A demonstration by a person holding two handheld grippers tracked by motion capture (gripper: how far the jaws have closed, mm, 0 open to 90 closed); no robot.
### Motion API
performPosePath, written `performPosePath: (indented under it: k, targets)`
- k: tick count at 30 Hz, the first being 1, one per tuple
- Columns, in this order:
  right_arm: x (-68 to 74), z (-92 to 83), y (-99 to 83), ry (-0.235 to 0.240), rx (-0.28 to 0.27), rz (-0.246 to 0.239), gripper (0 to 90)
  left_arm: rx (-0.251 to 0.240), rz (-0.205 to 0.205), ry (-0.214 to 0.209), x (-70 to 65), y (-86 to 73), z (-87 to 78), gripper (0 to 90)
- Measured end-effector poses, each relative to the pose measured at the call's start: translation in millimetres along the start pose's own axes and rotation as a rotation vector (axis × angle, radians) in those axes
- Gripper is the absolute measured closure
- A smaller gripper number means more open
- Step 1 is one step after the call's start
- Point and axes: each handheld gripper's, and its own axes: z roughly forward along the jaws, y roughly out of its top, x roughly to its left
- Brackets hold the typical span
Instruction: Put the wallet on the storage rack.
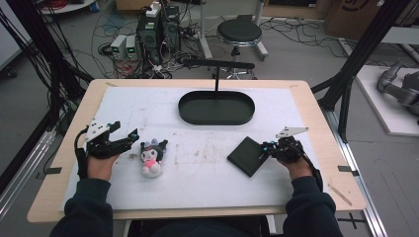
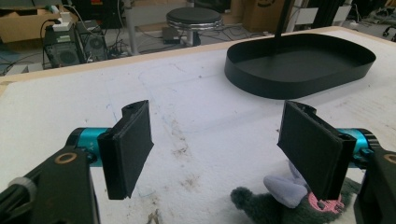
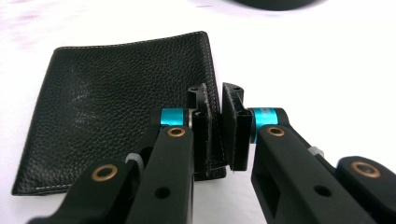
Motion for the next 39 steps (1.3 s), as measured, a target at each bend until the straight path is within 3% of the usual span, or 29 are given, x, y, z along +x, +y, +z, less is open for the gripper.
performPosePath:
  k: [1,2,4,6,7,9,10,11,12,15,19,21,22,23,24,26,27,28,29,30,32,36,37,38,39]
  targets:
    - [-2.7,-0.4,-0.5,-0.036,-0.002,0.009,83.7,0.0,0.0,0.0,-0.4,-0.1,0.3,25.6]
    - [-2.7,-0.4,-0.5,-0.036,-0.002,0.009,83.7,0.0,0.0,0.0,-0.4,-0.1,0.3,25.6]
    - [-6.4,-0.9,-1.4,-0.117,-0.001,0.015,82.2,0.0,0.001,0.001,-0.7,0.0,0.1,25.6]
    - [-6.4,-1.3,-1.5,-0.136,-0.004,0.014,81.4,-0.001,0.003,0.002,-0.3,0.1,-0.1,25.6]
    - [-4.1,-2.7,-0.6,-0.135,-0.039,0.014,49.9,0.0,0.002,0.003,0.0,0.0,-0.2,25.7]
    - [0.3,-4.6,1.0,-0.093,-0.079,0.018,38.2,0.001,-0.002,0.005,0.2,-0.1,-0.3,25.7]
    - [0.3,-4.6,1.0,-0.093,-0.079,0.018,38.2,0.001,-0.002,0.004,0.3,-0.1,-0.3,25.7]
    - [5.2,-5.4,2.0,-0.072,-0.101,-0.012,34.4,0.001,-0.002,0.005,0.3,-0.1,-0.2,25.7]
    - [17.4,-5.0,4.0,-0.028,-0.12,-0.076,25.8,0.002,-0.001,0.006,0.3,-0.2,-0.1,25.7]
    - [36.6,2.3,7.1,0.008,-0.094,-0.162,21.5,0.002,-0.002,0.006,0.2,-0.2,-0.1,25.7]
    - [52.6,14.7,10.4,0.032,-0.037,-0.214,21.5,-0.002,-0.002,0.004,0.3,-0.1,-0.3,25.7]
    - [55.2,17.1,10.2,0.035,-0.02,-0.222,21.5,-0.002,-0.003,0.003,0.5,-0.2,-0.2,25.7]
    - [58.5,21.8,9.4,0.027,0.02,-0.26,21.6,0.0,-0.003,0.003,0.6,-0.2,-0.1,25.7]
    - [58.5,21.8,9.4,0.027,0.02,-0.26,21.6,0.001,-0.002,0.003,0.7,-0.3,0.1,25.7]
    - [61.5,26.4,7.9,0.009,0.069,-0.288,24.6,0.001,-0.002,0.003,0.7,-0.3,0.2,25.7]
    - [62.6,26.8,7.8,-0.002,0.072,-0.293,28.0,0.003,-0.004,0.003,0.5,-0.3,0.2,25.7]
    - [65.0,23.7,10.0,-0.032,0.08,-0.337,50.6,0.002,-0.005,0.005,0.5,-0.4,0.3,25.7]
    - [65.0,23.7,10.0,-0.032,0.08,-0.337,50.6,0.002,-0.005,0.005,0.5,-0.4,0.3,25.7]
    - [67.8,20.7,10.8,-0.039,0.083,-0.37,67.3,0.002,-0.004,0.005,0.4,-0.5,0.3,25.7]
    - [68.7,19.5,11.4,-0.044,0.08,-0.389,72.7,0.003,-0.004,0.006,0.5,-0.6,0.3,25.7]
    - [70.3,16.6,12.3,-0.051,0.071,-0.394,79.1,0.004,-0.004,0.007,0.7,-0.7,0.2,25.7]
    - [69.3,9.3,15.3,-0.059,0.029,-0.383,82.9,0.004,-0.007,0.009,1.1,-0.7,0.0,25.7]
    - [68.1,5.2,17.0,-0.063,0.004,-0.362,83.7,0.003,-0.008,0.01,1.4,-0.8,0.0,25.7]
    - [63.8,-4.0,21.2,-0.04,-0.055,-0.3,84.1,0.004,-0.008,0.011,1.6,-0.9,0.1,25.7]
    - [63.8,-4.0,21.2,-0.04,-0.055,-0.3,84.1,0.004,-0.008,0.011,1.6,-0.9,0.1,25.7]
